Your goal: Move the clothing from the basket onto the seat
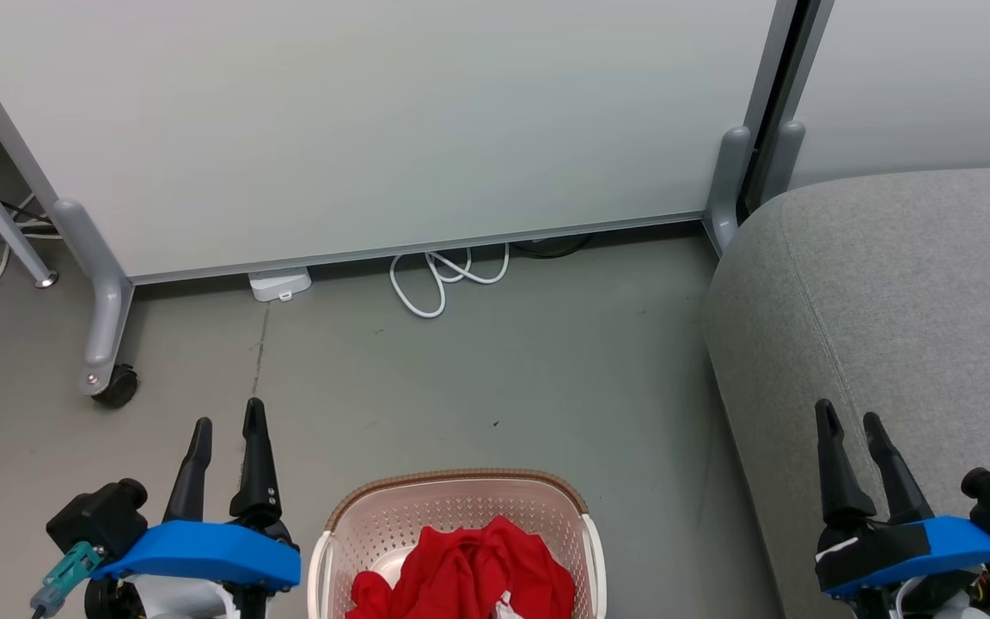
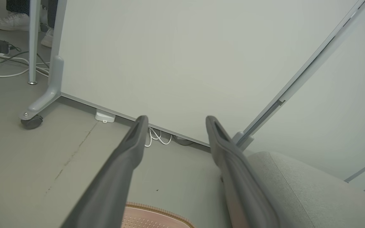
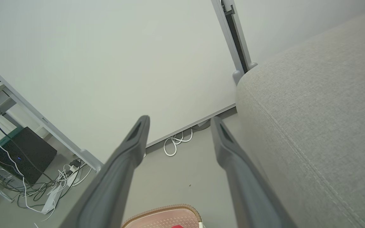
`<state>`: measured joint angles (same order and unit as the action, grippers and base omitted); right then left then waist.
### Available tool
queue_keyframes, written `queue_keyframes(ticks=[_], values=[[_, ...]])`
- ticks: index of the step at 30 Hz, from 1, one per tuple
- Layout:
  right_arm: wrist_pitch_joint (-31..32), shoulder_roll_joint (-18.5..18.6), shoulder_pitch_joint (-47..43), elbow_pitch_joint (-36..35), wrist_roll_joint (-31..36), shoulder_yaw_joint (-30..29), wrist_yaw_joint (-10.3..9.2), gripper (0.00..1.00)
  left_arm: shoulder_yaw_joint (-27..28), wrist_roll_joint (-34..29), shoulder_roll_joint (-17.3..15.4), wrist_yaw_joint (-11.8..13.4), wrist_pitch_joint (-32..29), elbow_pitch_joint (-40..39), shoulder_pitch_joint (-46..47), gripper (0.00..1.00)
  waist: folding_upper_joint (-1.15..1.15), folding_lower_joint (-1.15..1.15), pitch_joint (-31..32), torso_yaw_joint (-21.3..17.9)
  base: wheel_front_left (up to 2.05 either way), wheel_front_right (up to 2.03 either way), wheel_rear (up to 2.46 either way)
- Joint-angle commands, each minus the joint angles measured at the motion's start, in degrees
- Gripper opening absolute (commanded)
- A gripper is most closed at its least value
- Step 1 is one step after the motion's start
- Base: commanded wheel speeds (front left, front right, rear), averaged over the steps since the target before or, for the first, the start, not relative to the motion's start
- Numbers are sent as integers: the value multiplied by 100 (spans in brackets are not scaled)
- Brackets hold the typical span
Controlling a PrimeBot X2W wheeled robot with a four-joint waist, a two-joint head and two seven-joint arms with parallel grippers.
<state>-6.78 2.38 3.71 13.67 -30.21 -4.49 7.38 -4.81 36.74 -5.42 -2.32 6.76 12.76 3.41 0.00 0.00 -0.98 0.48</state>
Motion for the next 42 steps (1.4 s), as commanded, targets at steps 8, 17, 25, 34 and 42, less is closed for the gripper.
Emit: queue_keyframes(ticks=[8, 17, 25, 34, 42], values=[[-176, 49, 105, -16, 684, 1, 11, 100, -70, -588, -42, -20, 175, 56, 128, 100, 0, 0, -15, 13, 0, 0, 0], [-312, 52, 106, -4, 1235, 81, 12, 100, -114, -1040, -31, -114, 309, 182, 139, 100, 0, 0, -23, 22, 0, 0, 0], [-415, 55, 105, 23, 1686, 88, 13, 100, -75, -1342, 30, -174, 414, 237, 144, 100, 0, 0, -23, 24, 0, 0, 0], [-523, 57, 125, 69, 2061, 120, 14, 100, -27, -1638, 103, -234, 528, 356, 157, 100, 0, 0, -20, 21, 0, 0, 0], [-624, 59, 89, 30, 2416, 142, 15, 100, -26, -1942, 138, -297, 624, 453, 147, 100, 0, 0, -10, 22, 0, 0, 0]])
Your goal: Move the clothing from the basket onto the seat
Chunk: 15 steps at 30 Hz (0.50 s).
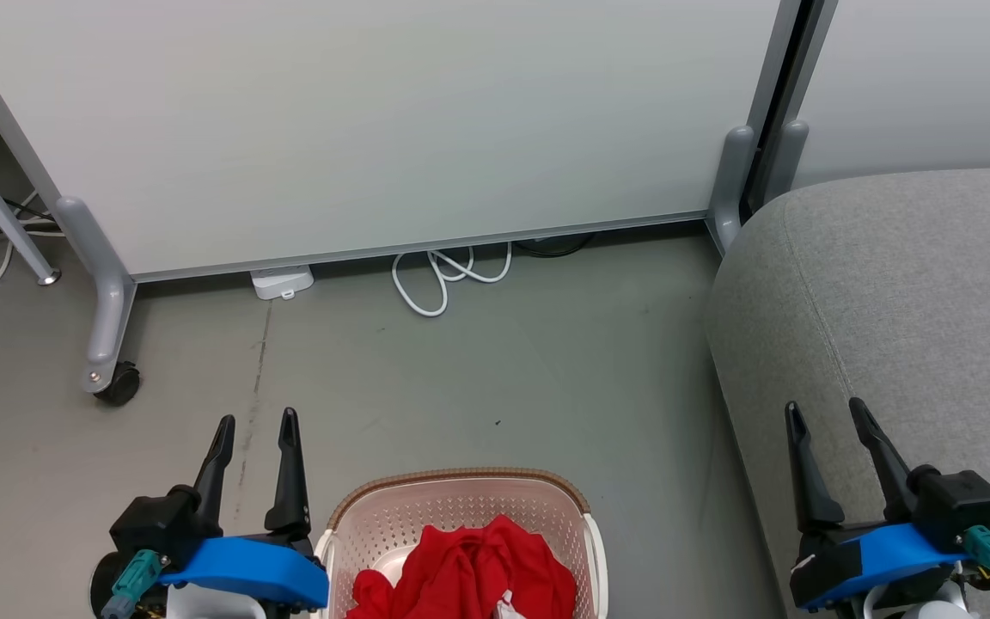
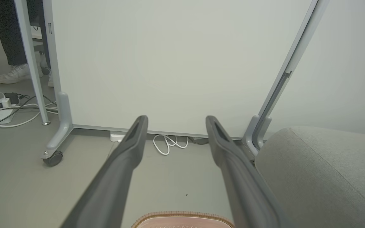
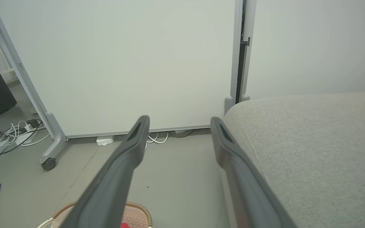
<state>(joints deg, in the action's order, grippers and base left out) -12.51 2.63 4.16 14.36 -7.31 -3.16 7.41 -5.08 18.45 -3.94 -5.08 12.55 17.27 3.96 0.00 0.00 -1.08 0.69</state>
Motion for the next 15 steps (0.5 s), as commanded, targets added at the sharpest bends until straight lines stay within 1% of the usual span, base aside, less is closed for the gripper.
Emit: queue_keyframes(ticks=[1, 15], values=[[-59, 33, 39, -42, 162, 12, 11, 100, 1, -159, -8, -27, 54, 10, 92, 100, 0, 0, 1, 1, 0, 0, 0], [-206, 37, 3, -50, 723, 22, 13, 100, -29, -781, 10, -35, 190, 137, 99, 100, 0, 0, 6, 7, 0, 0, 0]])
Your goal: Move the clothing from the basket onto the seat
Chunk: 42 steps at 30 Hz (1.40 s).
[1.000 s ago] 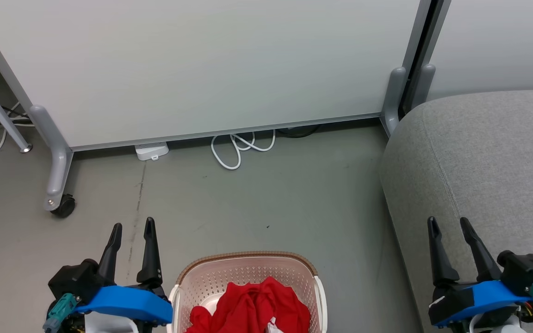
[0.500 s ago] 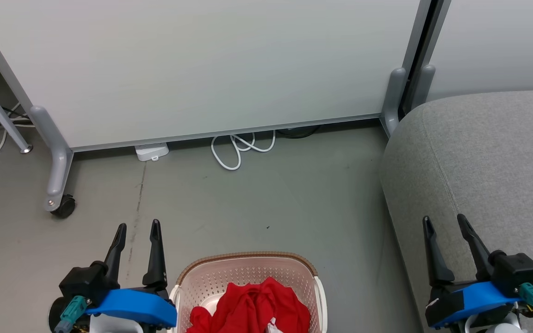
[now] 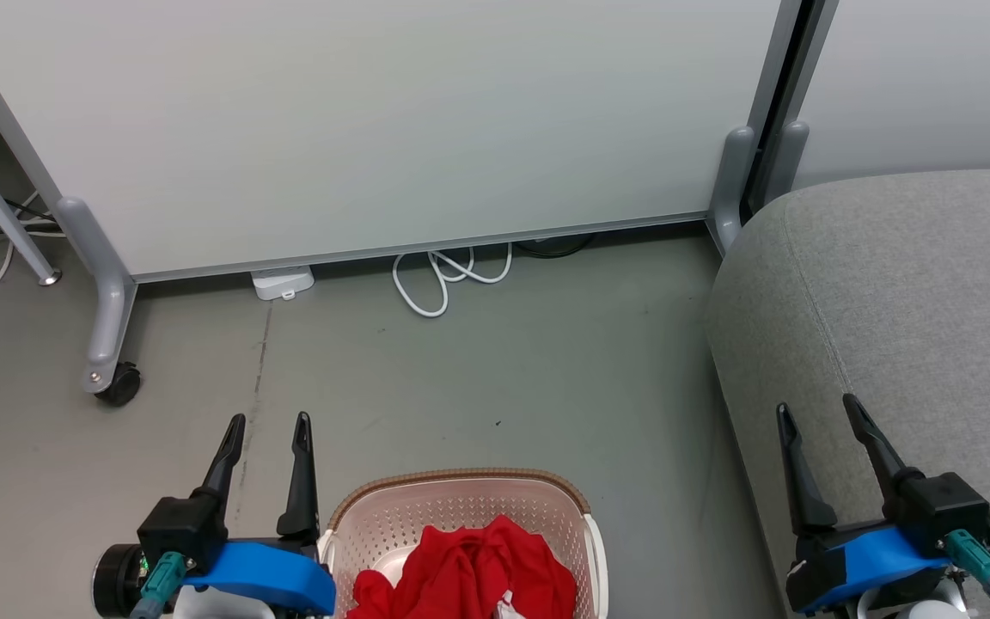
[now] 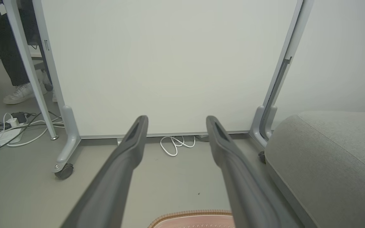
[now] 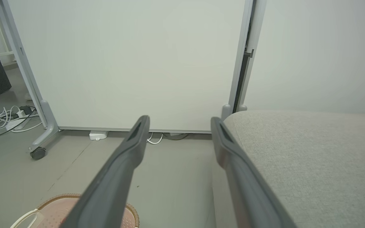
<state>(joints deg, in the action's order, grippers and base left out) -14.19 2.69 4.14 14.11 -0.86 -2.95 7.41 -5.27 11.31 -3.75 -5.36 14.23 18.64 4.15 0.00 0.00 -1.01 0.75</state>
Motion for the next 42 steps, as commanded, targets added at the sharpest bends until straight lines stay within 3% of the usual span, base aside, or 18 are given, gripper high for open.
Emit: queue_keyframes(ticks=[1, 25, 30, 42], values=[[-38, 32, 2, -24, 122, 0, 13, 100, -11, -108, -6, -9, 34, 9, 77, 100, 0, 0, -1, 1, 0, 0, 0], [-111, 31, 111, -81, 289, 100, 14, 100, 37, -351, 33, -13, 100, 150, 87, 100, 0, 0, -182, -100, 0, 0, 0], [-107, 31, 330, -241, 228, 253, 10, 100, -44, -383, -54, -52, 61, 675, 299, 100, 0, 0, -673, -428, 0, 0, 0], [-107, 22, 951, -641, -151, 570, 9, 100, -633, -455, -604, -200, -629, 2420, 1402, 100, 0, 0, -2577, -1360, 0, 0, 0]])
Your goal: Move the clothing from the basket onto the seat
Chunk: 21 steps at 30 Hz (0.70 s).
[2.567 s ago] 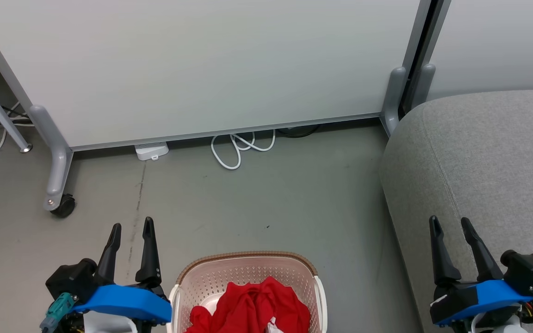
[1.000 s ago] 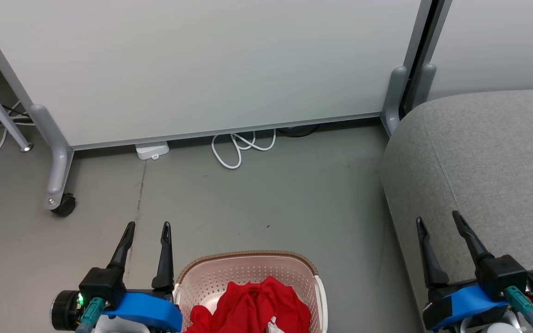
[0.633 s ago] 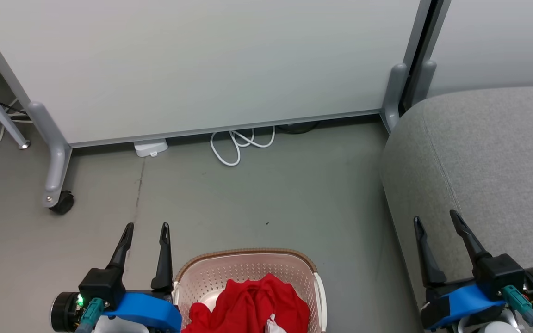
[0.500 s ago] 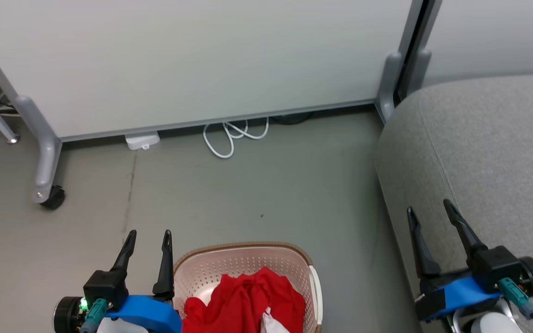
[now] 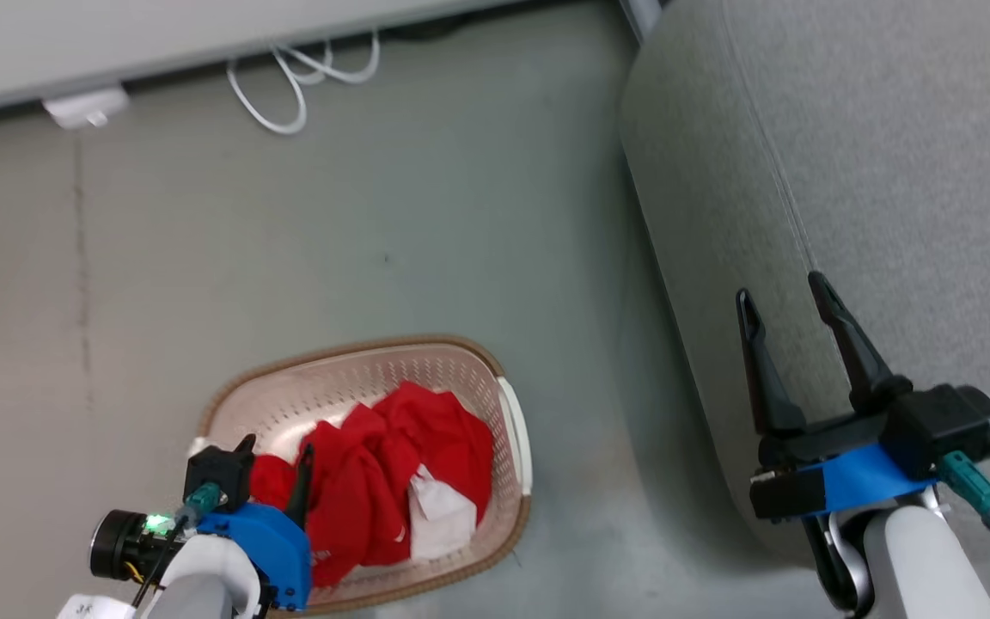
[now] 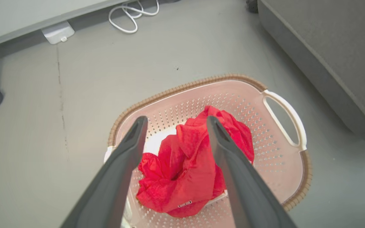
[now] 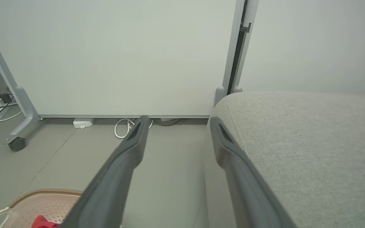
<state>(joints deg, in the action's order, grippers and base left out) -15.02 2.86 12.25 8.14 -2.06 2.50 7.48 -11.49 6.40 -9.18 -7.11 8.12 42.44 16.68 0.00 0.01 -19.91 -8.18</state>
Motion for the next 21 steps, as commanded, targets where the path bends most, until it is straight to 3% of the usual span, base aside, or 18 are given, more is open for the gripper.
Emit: queue_keyframes(ticks=[1, 12, 21], values=[[-23, 4, 180, -63, -78, 42, 3, 100, -66, 68, -90, -33, -67, 164, 232, 100, 0, -1, -823, -516, 0, 0, 0], [-23, 3, 494, -276, -498, 216, 3, 100, -686, 310, -338, -35, -494, 1138, 1086, 100, 0, -1, -1946, -774, 0, 0, 0], [-24, 4, 656, -439, -720, 381, 3, 100, -770, 425, -565, -27, -617, 1589, 1652, 100, 0, -1, -2478, -997, 0, 0, 0]])
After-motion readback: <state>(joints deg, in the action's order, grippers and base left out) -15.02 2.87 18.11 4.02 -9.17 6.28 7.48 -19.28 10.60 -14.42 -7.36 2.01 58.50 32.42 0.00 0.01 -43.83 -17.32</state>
